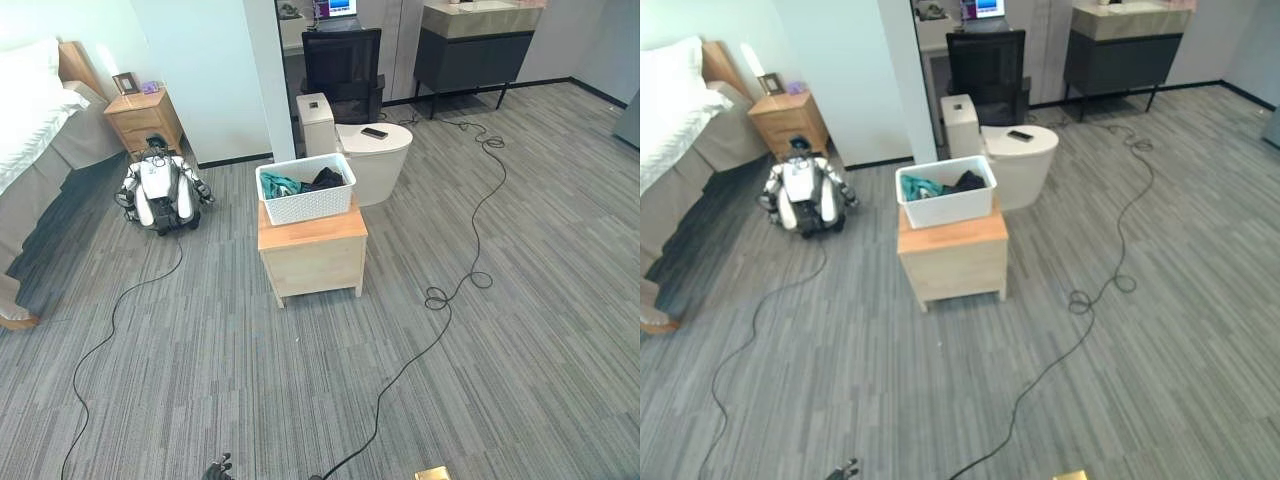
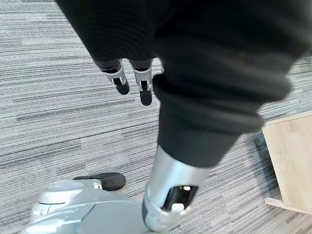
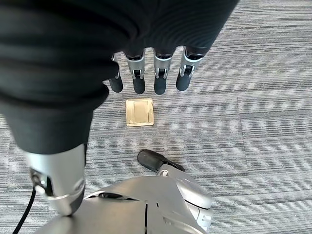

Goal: Grab the laundry basket,head to the washer,open it,put in the laundry and shut it.

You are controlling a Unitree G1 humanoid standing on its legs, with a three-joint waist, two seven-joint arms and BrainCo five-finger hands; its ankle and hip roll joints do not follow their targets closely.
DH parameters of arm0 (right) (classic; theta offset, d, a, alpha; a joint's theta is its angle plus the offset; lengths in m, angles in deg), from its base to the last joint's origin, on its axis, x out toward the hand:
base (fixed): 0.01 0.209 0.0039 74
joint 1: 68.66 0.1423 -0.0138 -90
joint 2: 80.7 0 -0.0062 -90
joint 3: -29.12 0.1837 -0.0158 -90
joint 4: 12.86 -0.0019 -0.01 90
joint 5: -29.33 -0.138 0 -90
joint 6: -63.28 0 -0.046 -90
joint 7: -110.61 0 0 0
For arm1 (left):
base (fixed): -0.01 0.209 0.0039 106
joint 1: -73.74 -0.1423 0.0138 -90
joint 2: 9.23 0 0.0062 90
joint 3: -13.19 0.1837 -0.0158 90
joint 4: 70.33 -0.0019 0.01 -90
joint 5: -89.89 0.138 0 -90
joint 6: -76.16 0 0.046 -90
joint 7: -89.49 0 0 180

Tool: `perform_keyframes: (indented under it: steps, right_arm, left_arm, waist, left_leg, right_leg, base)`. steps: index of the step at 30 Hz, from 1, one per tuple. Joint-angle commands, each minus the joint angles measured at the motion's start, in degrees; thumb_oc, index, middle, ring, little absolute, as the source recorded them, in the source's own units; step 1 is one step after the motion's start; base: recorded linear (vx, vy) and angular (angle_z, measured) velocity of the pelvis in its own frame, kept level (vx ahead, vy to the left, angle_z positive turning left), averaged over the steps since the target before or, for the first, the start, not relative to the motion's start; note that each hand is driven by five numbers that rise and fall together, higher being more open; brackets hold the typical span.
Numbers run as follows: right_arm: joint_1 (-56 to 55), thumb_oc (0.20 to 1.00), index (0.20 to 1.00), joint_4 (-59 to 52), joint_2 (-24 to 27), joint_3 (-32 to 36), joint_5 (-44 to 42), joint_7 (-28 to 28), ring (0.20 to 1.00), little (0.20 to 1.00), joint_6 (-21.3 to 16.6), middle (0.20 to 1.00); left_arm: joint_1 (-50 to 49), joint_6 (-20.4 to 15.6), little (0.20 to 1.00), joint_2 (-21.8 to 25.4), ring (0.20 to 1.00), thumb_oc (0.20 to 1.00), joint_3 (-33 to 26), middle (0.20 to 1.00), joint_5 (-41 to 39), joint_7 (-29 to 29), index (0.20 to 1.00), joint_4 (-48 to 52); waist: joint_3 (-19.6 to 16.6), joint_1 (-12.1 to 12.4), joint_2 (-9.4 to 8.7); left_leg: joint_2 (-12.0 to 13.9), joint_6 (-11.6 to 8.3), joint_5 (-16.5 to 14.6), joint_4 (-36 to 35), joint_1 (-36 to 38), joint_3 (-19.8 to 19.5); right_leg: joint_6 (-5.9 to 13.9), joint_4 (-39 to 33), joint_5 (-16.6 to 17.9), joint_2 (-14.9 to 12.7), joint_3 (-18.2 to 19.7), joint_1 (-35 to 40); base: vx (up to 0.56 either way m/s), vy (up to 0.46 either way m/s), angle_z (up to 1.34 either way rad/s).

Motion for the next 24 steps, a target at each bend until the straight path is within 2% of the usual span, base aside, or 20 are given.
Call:
perform_keyframes:
  steps: [1,17,24]
  right_arm:
    - [1.42,1.000,1.000,2.74,-0.16,-0.97,-1.05,-0.15,1.000,1.000,-0.50,1.000]
    - [1.95,1.000,1.000,2.52,0.25,-0.39,-2.28,-0.42,1.000,1.000,-0.84,1.000]
    - [2.53,1.000,1.000,2.04,0.49,0.33,-4.21,-0.41,1.000,1.000,-0.98,1.000]
  left_arm:
    - [3.88,-1.60,1.000,-0.60,1.000,1.000,0.70,1.000,0.49,-0.16,1.000,-2.56]
    - [4.42,-1.47,1.000,-0.35,1.000,1.000,-0.70,1.000,-0.56,-0.87,1.000,-3.80]
    - [4.95,-1.32,1.000,0.10,1.000,1.000,-0.64,1.000,-1.60,-0.85,1.000,-3.48]
  waist:
    - [-0.56,0.82,-1.56]
    - [-0.29,0.43,-1.90]
    - [0.75,0.26,-1.96]
  left_leg:
    - [4.01,-3.24,-4.73,0.09,0.53,-4.20]
    - [4.51,-3.68,-4.58,0.09,0.53,-4.10]
    - [5.42,-4.36,-3.83,0.09,-0.48,-4.59]
  right_leg:
    - [4.68,0.46,1.87,-7.02,-0.44,-2.29]
    - [4.34,0.46,1.45,-6.38,-0.55,-2.33]
    - [3.47,0.46,0.94,-5.32,-0.87,-2.72]
  base:
    - [0.00,0.000,0.00]
    - [0.01,-0.014,0.00]
    - [0.01,-0.065,0.01]
